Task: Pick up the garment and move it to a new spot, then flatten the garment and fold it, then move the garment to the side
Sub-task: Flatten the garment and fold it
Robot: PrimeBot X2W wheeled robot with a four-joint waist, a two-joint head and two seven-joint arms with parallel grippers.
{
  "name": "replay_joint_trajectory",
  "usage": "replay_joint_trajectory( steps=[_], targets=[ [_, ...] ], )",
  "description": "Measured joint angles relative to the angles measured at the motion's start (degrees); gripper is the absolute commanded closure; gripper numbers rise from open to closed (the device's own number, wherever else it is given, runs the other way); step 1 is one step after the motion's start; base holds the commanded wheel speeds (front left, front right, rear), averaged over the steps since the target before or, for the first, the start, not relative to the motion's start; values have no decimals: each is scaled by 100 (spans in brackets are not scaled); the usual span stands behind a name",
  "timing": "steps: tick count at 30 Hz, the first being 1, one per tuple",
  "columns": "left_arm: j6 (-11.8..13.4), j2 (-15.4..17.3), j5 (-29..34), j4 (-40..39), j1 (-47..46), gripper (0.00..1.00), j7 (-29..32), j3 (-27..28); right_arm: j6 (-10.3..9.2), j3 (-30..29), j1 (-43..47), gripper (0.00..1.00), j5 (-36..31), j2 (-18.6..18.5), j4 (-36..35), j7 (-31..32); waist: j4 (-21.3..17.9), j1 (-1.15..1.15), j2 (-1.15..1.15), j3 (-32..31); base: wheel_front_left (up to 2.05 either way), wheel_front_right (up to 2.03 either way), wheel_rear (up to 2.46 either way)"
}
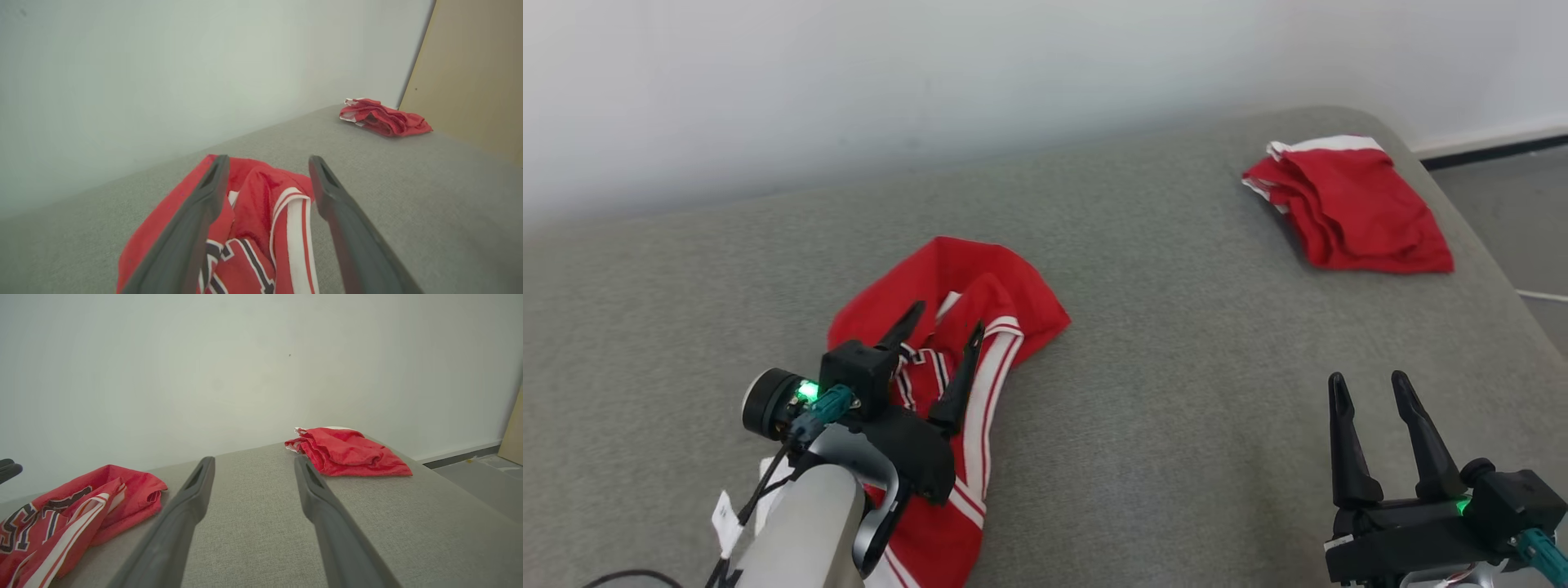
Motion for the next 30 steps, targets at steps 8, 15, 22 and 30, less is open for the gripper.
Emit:
replay_joint_trajectory(
  steps=[8, 15, 22, 30],
  targets=[
    [0, 101, -159, 1067, -458, 0, 174, -448, 0, -71, -95, 0, -24, 104, 15, 0, -452, 0, 0, 284, 0, 0, 0],
    [3, 88, -176, 1856, -584, 0, 137, -634, 0, -87, -102, 0, -48, 162, 18, 0, -656, 0, 0, 392, 0, 0, 0],
    [90, 47, -183, 2370, -757, 100, -104, -641, 0, -57, -134, 0, -81, 208, 16, 0, -693, -1, 0, 374, 0, 0, 0],
    [41, -178, -201, 1692, -1268, 100, -261, -820, 0, -115, -79, 0, -81, 214, 89, 0, -513, -1, 0, 267, 0, 0, 0]
  ],
)
